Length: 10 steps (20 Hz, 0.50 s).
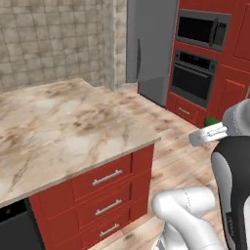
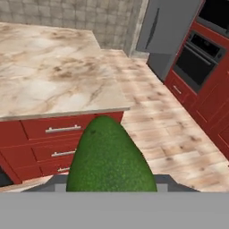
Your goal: Place the liquor and beer on the top shelf of the fridge to keep them out of children's reach, and place the avocado on lower shelves for easy access.
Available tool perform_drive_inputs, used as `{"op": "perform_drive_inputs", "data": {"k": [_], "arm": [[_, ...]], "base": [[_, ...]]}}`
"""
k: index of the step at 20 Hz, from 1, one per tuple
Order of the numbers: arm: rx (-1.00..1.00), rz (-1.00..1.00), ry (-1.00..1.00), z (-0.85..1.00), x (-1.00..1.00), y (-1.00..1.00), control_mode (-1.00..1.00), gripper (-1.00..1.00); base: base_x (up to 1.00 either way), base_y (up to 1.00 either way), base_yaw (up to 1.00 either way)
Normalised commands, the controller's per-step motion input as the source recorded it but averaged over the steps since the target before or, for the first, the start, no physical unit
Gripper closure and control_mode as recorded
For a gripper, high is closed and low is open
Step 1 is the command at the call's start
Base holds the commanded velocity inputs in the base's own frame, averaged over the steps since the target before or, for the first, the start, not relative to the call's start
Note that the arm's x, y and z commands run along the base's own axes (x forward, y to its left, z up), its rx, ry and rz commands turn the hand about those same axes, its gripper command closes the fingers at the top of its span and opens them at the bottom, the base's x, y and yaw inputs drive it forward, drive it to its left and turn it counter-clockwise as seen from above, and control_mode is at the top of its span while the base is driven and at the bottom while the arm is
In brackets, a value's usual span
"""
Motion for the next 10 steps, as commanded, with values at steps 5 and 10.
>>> {"op": "perform_drive_inputs", "data": {"k": [5,10], "arm": [[0.0,0.0,0.0,0.0,0.0,0.0,1.0,1.0],[0.0,0.0,0.0,0.0,0.0,0.0,1.0,1.0]], "base": [[0.56,-0.72,-0.18],[0.93,-0.86,0.0]]}}
